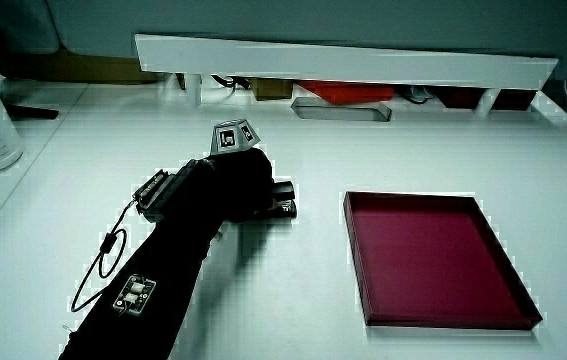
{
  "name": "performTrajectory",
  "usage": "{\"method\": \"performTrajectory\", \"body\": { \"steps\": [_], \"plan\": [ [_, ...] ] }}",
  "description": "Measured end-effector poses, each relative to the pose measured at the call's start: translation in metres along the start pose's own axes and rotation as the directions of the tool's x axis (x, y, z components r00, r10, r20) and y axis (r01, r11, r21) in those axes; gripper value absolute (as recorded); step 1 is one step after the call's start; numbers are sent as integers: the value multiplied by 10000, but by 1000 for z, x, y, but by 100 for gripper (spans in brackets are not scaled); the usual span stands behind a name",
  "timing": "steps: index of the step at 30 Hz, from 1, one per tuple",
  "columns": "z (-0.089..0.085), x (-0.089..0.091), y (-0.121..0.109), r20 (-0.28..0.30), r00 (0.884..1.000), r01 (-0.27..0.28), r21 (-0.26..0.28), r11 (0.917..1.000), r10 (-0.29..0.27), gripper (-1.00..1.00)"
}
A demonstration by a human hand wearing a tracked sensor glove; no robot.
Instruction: Place stapper on desk
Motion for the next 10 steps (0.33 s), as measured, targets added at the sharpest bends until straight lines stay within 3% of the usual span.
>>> {"method": "performTrajectory", "body": {
  "steps": [7,10],
  "plan": [
    [-3,-4,-4,-33,9999,-100,-123,9999,99,-56],
    [-3,-9,-11,198,9997,135,319,9994,-141,-75]
  ]
}}
